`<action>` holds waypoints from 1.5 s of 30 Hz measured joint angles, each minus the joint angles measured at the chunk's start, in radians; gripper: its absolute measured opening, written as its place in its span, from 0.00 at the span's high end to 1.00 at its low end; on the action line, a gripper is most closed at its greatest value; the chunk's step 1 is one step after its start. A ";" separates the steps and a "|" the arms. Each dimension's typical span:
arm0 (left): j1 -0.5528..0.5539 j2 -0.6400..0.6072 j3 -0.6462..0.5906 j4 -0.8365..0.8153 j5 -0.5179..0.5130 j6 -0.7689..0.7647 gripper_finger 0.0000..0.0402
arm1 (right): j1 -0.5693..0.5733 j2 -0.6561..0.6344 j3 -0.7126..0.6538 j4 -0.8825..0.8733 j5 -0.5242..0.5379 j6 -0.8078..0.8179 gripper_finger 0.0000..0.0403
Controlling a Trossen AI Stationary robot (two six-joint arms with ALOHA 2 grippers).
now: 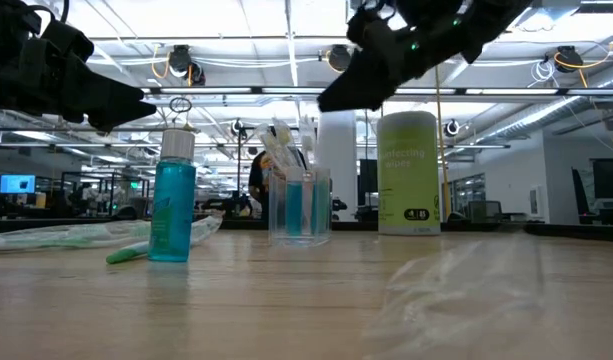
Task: Pick & Place toothbrushing station
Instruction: Put the blue mouthwash into the middle portion of the transparent organizer
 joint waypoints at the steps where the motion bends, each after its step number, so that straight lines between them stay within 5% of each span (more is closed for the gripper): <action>1: 0.000 0.000 0.000 0.000 0.000 0.000 0.29 | 0.000 -0.024 0.001 -0.032 0.000 0.018 0.63; 9: 0.000 0.000 0.000 0.000 0.000 0.000 0.29 | 0.040 -0.251 -0.114 -0.176 0.002 0.046 0.63; 20: 0.000 0.000 0.000 0.008 0.002 -0.006 0.29 | 0.048 -0.571 -0.524 0.245 0.053 0.120 0.64; 25: 0.000 0.000 0.000 0.065 0.009 -0.149 0.29 | 0.050 -0.677 -0.601 0.327 0.052 0.119 0.64; 38: -0.010 0.002 0.000 0.105 0.040 -0.421 0.29 | 0.050 -0.741 -0.653 0.324 0.053 0.098 0.66; 42: -0.083 0.066 0.000 0.159 0.061 -0.461 0.29 | 0.050 -0.741 -0.653 0.325 0.053 0.102 0.66; 45: -0.174 0.172 0.000 0.227 -0.014 -0.407 0.29 | 0.050 -0.741 -0.653 0.325 0.053 0.102 0.66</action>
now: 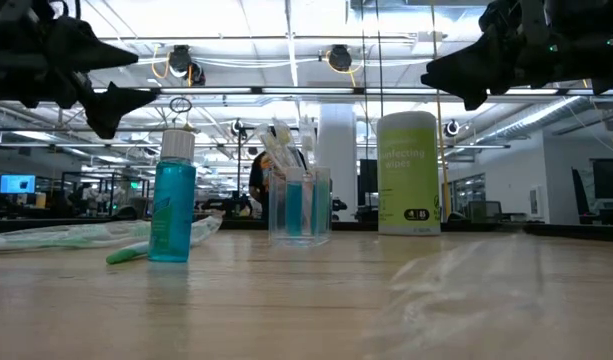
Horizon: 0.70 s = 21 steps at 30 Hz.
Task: Pick & Place toothbrushing station
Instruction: Put the blue mouthwash into the middle portion of the transparent organizer
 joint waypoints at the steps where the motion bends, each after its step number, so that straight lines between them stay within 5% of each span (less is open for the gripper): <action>1: -0.034 0.044 0.000 0.027 -0.029 0.031 0.29 | 0.000 0.000 0.000 0.000 0.000 0.000 0.66; 12: -0.310 0.614 0.063 0.462 -0.122 0.226 0.29 | 0.000 0.000 0.000 0.000 0.015 -0.010 0.66; 21: -0.365 0.993 0.327 0.290 -0.009 0.281 0.29 | 0.000 0.000 0.000 0.000 0.055 -0.011 0.66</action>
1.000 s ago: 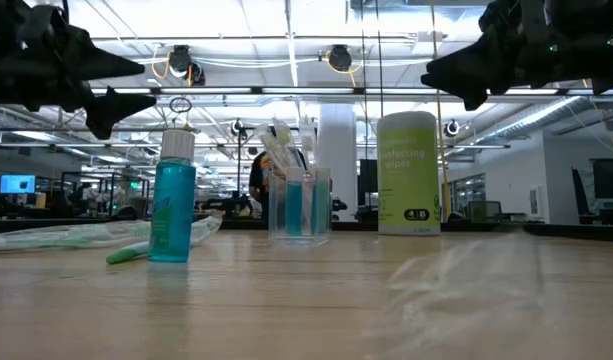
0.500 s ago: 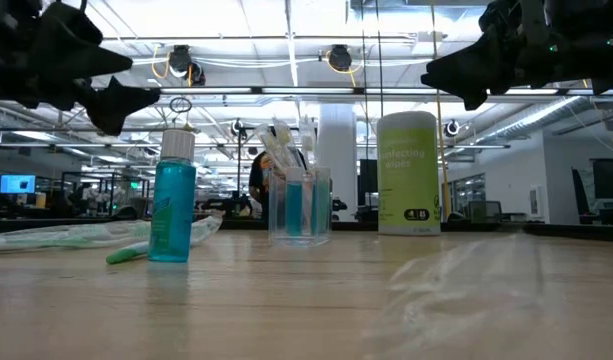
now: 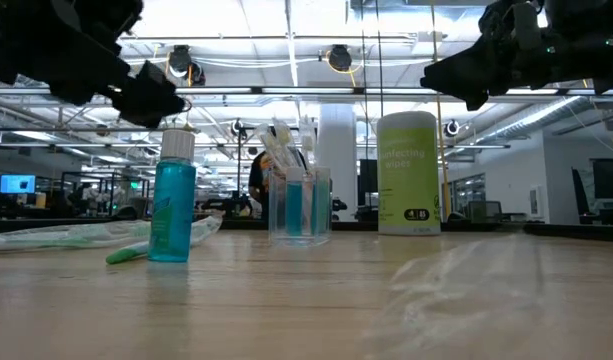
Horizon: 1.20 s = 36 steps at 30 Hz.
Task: Pick & Place toothbrushing station
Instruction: Put the blue mouthwash into the middle portion of the transparent organizer
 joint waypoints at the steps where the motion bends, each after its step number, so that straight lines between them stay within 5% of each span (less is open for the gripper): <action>1: -0.001 0.034 0.024 -0.007 0.006 0.010 0.29 | 0.000 0.000 0.000 0.000 -0.001 0.000 0.67; 12: -0.003 0.297 0.120 -0.016 0.007 0.019 0.29 | 0.000 0.000 0.000 0.001 -0.002 0.000 0.67; 24: 0.013 0.262 0.121 -0.019 0.014 0.068 0.30 | 0.000 0.000 0.000 0.002 -0.002 0.001 0.68; 36: 0.066 0.260 0.121 -0.031 0.103 0.074 0.58 | 0.000 0.000 0.000 0.000 -0.002 0.010 0.68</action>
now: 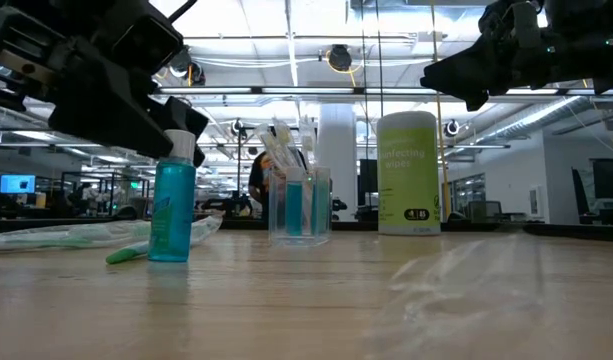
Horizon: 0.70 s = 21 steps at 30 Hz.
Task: Pick & Place toothbrushing station
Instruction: Put the blue mouthwash into the middle portion of the transparent organizer
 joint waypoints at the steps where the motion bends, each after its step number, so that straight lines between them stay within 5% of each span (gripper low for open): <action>1: 0.003 0.000 0.000 0.000 0.006 0.004 0.60 | 0.000 0.000 0.000 0.000 0.000 0.000 0.68; 9: 0.010 0.000 0.000 0.000 0.009 0.009 0.70 | 0.000 0.000 0.000 0.000 0.000 -0.003 0.68; 21: 0.011 0.000 -0.001 0.080 0.005 0.059 0.71 | 0.000 0.000 0.000 -0.001 0.000 -0.010 0.68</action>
